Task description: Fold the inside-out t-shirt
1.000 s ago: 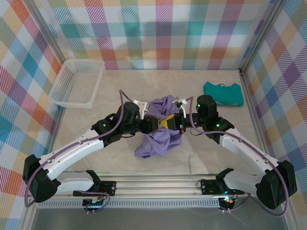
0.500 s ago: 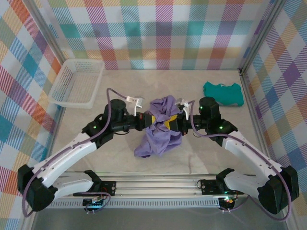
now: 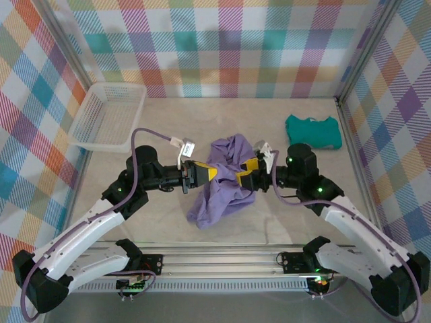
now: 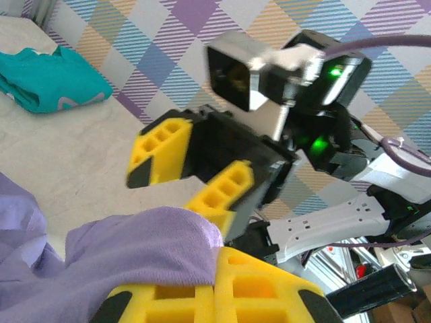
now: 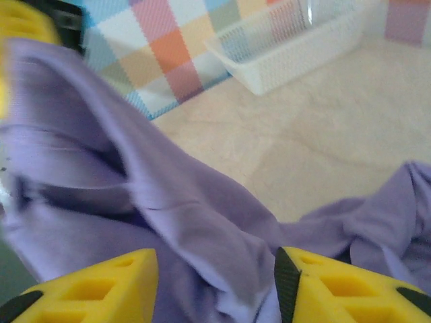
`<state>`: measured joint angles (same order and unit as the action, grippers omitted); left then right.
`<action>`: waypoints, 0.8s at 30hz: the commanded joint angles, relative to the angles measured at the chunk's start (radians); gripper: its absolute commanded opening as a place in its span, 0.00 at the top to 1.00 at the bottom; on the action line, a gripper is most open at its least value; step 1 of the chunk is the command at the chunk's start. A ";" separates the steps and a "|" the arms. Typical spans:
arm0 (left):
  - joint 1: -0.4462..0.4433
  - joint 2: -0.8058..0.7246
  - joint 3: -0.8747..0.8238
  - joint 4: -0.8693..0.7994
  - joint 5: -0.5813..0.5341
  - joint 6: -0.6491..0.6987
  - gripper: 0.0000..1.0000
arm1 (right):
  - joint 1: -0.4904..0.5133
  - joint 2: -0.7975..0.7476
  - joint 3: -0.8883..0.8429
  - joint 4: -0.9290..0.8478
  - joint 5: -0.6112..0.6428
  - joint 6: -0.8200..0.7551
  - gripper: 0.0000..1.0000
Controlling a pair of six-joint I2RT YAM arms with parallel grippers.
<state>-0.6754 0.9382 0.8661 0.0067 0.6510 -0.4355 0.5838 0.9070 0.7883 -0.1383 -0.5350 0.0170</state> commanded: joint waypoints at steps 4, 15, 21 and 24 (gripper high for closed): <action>0.013 0.015 0.017 -0.003 0.029 0.067 1.00 | 0.082 0.056 0.038 -0.004 -0.022 -0.213 0.47; 0.023 0.003 0.077 -0.274 -0.424 0.161 1.00 | 0.081 0.153 0.056 0.157 -0.169 -0.011 1.00; 0.025 0.114 0.165 -0.410 -0.719 0.177 0.96 | 0.053 0.218 0.021 0.386 -0.361 0.264 1.00; 0.026 0.134 0.196 -0.448 -0.738 0.172 0.77 | 0.050 0.257 0.005 0.503 -0.328 0.377 1.00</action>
<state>-0.6605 1.0679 1.0172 -0.3592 0.0528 -0.2783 0.6376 1.1412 0.8154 0.1890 -0.7925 0.2295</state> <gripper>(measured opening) 0.185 0.041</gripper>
